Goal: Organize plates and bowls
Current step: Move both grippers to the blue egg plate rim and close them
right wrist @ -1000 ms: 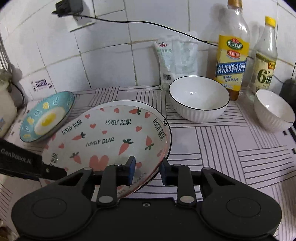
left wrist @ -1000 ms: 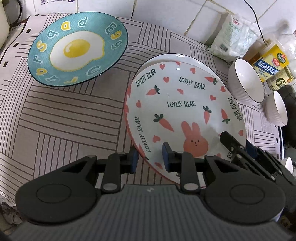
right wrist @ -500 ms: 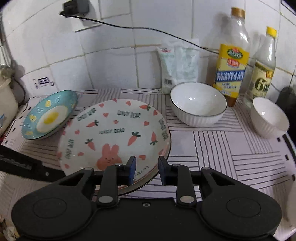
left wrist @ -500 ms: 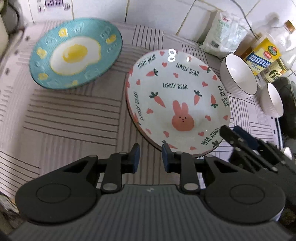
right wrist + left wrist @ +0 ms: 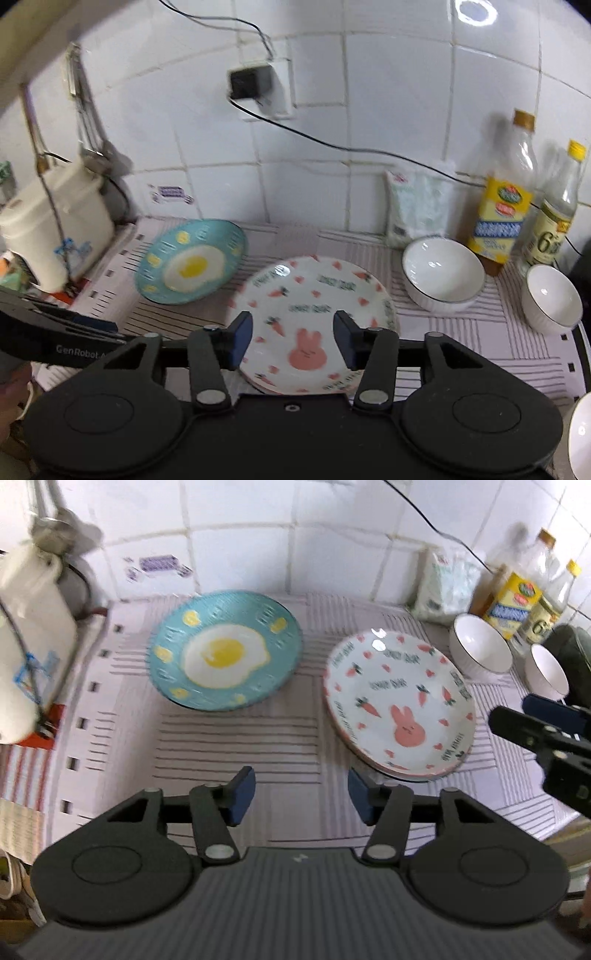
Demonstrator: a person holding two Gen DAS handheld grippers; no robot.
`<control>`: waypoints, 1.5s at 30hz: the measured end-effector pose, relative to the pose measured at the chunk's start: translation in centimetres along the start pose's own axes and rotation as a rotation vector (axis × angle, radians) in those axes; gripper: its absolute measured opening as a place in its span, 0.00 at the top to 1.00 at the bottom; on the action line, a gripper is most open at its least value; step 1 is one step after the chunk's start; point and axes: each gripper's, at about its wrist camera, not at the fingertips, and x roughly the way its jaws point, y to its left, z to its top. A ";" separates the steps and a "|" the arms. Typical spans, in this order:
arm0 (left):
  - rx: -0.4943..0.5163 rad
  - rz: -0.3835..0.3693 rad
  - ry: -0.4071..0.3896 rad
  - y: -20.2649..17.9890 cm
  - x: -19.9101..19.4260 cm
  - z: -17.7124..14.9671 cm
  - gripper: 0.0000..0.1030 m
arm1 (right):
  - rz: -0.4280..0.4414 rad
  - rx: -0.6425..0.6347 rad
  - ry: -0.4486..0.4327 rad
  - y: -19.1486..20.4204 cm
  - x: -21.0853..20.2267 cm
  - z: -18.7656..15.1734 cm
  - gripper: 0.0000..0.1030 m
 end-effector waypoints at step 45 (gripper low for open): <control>-0.275 0.115 -0.049 17.0 15.8 6.6 0.43 | 0.286 -0.126 0.096 4.3 23.7 6.3 0.35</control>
